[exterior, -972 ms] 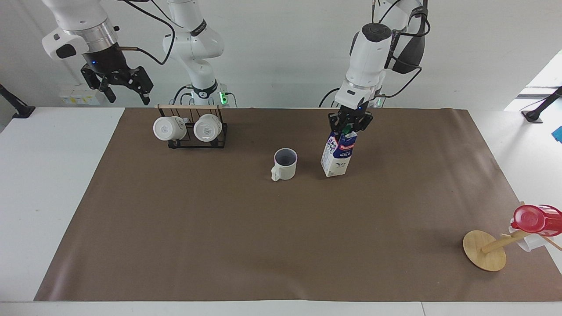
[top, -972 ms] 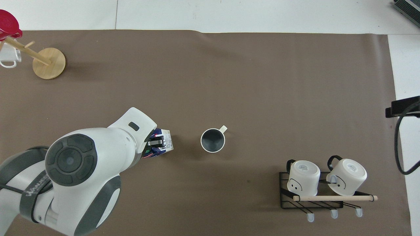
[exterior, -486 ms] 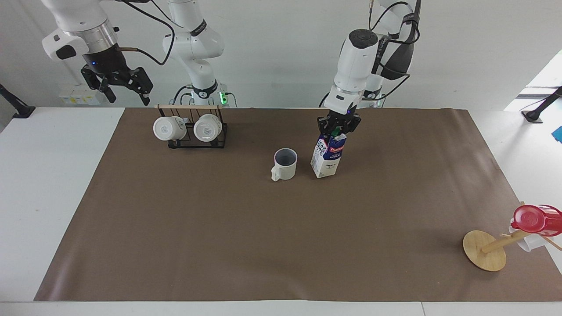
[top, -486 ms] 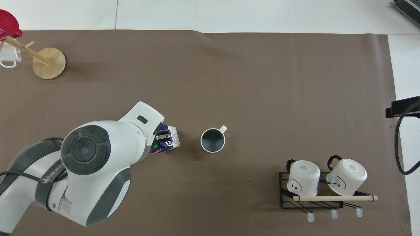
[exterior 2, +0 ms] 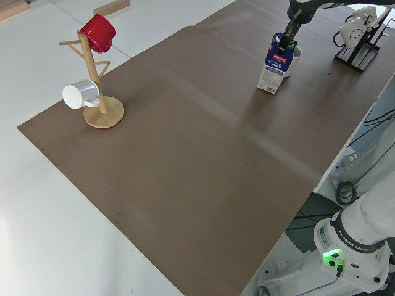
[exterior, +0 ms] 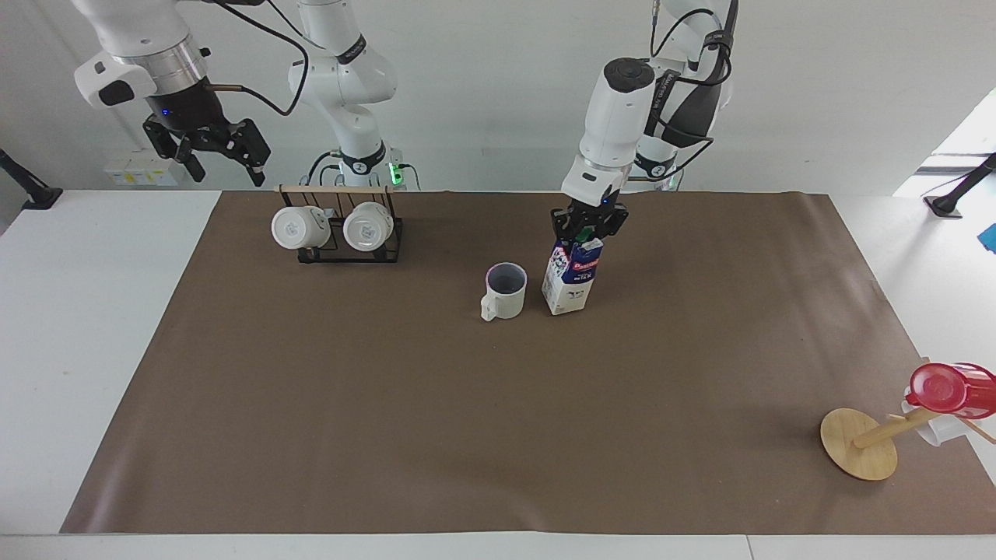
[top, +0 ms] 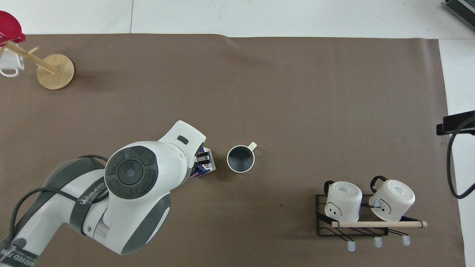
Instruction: Place cup and milk on table
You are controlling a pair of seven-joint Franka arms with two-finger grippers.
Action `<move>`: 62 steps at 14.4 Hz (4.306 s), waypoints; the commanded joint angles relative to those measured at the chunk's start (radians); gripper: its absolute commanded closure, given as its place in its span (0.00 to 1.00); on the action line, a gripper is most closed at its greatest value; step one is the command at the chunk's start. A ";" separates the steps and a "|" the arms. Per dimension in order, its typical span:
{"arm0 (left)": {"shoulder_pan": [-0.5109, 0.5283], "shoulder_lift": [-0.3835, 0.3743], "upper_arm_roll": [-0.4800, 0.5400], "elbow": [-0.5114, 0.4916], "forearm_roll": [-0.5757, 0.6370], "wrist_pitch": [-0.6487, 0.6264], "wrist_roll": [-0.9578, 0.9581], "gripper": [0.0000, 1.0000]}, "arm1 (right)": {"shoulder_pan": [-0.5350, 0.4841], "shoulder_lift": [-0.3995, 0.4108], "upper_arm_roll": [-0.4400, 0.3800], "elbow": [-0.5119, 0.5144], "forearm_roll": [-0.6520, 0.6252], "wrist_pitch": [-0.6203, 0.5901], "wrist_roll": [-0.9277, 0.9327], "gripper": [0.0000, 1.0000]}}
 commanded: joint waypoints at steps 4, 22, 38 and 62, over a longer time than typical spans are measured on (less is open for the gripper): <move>-0.036 0.022 0.016 0.014 0.034 0.013 -0.006 0.44 | 0.000 -0.016 0.005 -0.026 -0.011 -0.005 0.002 0.00; 0.039 -0.027 0.031 0.289 -0.015 -0.412 0.067 0.00 | 0.003 -0.006 0.005 -0.014 0.007 0.004 0.063 0.00; 0.461 -0.050 0.048 0.448 -0.007 -0.676 0.575 0.00 | 0.003 -0.025 0.005 -0.011 0.006 -0.007 0.062 0.00; 0.463 -0.053 0.072 0.474 -0.006 -0.708 0.657 0.00 | 0.003 -0.025 0.005 -0.011 0.006 -0.007 0.062 0.00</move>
